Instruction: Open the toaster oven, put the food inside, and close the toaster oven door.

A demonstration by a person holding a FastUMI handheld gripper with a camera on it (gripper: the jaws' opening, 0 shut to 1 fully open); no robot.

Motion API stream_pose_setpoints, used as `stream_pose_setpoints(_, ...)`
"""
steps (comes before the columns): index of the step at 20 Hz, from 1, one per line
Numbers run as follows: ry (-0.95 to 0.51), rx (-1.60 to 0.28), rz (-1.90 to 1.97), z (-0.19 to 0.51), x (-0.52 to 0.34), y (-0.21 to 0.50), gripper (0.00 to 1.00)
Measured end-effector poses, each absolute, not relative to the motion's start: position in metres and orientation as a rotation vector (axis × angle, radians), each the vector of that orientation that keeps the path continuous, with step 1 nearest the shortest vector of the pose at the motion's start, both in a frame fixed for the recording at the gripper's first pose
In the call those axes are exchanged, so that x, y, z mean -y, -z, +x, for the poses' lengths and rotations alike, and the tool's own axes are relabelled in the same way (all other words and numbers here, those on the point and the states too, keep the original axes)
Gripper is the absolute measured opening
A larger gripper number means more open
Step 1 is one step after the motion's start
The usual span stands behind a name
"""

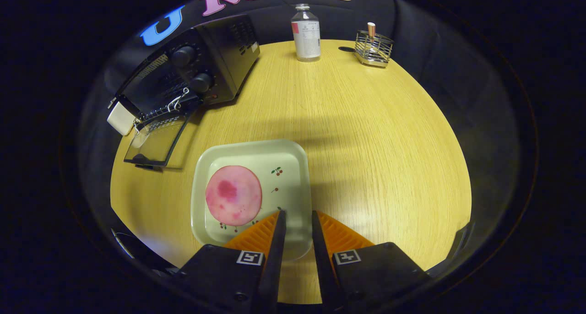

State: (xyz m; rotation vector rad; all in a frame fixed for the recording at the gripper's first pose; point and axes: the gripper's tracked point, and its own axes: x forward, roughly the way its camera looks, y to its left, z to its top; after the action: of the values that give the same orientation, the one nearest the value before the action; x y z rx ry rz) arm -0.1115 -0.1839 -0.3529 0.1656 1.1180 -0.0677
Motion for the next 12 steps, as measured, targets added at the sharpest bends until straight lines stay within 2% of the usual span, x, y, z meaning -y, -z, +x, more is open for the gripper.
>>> stream_pose_setpoints(1, 0.081, -1.116, 0.183, -0.111, 0.186, 0.353, 0.39)
stream_pose_setpoints(2, 0.091, -1.109, 0.205, -0.111, 0.187, 0.352, 0.32)
stream_pose_setpoints(5, 0.098, -1.098, 0.247, -0.111, 0.188, 0.353, 0.23)
stream_pose_setpoints(6, 0.100, -1.085, 0.260, -0.110, 0.188, 0.355, 0.17)
stream_pose_setpoints(8, 0.097, -1.079, 0.297, -0.111, 0.186, 0.355, 0.10)
stream_pose_setpoints(12, 0.109, -1.077, 0.461, -0.113, 0.177, 0.352, 0.08)
